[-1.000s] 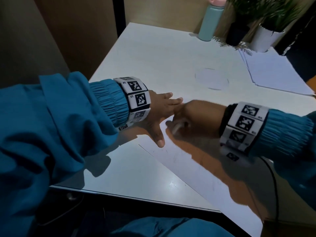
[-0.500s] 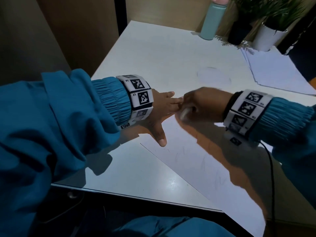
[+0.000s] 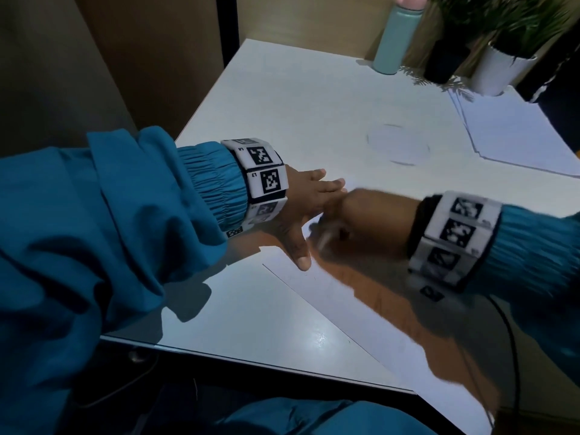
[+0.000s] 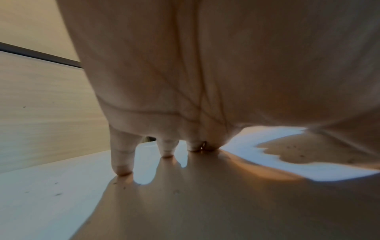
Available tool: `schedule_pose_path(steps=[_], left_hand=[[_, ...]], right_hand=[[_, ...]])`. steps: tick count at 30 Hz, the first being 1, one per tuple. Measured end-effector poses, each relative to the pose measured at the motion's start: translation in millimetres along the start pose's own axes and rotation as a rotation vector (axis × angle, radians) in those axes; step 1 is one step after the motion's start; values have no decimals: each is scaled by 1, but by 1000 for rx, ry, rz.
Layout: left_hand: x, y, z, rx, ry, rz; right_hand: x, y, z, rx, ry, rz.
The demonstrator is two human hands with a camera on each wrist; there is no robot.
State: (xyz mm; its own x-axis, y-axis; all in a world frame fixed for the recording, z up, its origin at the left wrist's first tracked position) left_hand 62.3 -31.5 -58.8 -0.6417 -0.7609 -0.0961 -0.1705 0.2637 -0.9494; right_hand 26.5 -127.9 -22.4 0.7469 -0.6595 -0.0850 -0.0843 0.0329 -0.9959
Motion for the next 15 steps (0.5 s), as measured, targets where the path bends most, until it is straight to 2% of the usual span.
schedule_pose_path(steps=[2,3,7,9,12,14,15], left_hand=[[-1,1,-1,9,-10,-5],[-2,2,0,5,-11,-7],[-1,2,2,-6,-8,-18],[-2,2,1,-2,-13,-21],[-3,3,0,3,-23,-30],[-1,2,-1,-8,-24,-31],[-1,2,0,-11,-26,-32]], right_hand=[[-18,4,-14,-124,-53,52],[-15,2,-14,-129,-65,24],[43,-16,7,111,73,-10],[29,-11,0,94,34,16],[-6,7,-18,-109,-39,88],[7,2,-11,-68,49,48],[24,-1,-4,15,71,29]])
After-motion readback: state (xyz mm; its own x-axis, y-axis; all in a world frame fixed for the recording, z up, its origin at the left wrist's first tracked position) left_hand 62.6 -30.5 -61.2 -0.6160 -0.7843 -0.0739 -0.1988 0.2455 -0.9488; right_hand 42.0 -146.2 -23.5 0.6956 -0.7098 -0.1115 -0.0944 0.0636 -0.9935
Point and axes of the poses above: each hand's wrist, its own z-axis towards the middle knuckle, its own y-axis out of the palm, x = y × z, the point moved 5 cm from there along z, towards the middle knuckle, and after that the axes turned 13 degrees about x, right-handed, at the moved point
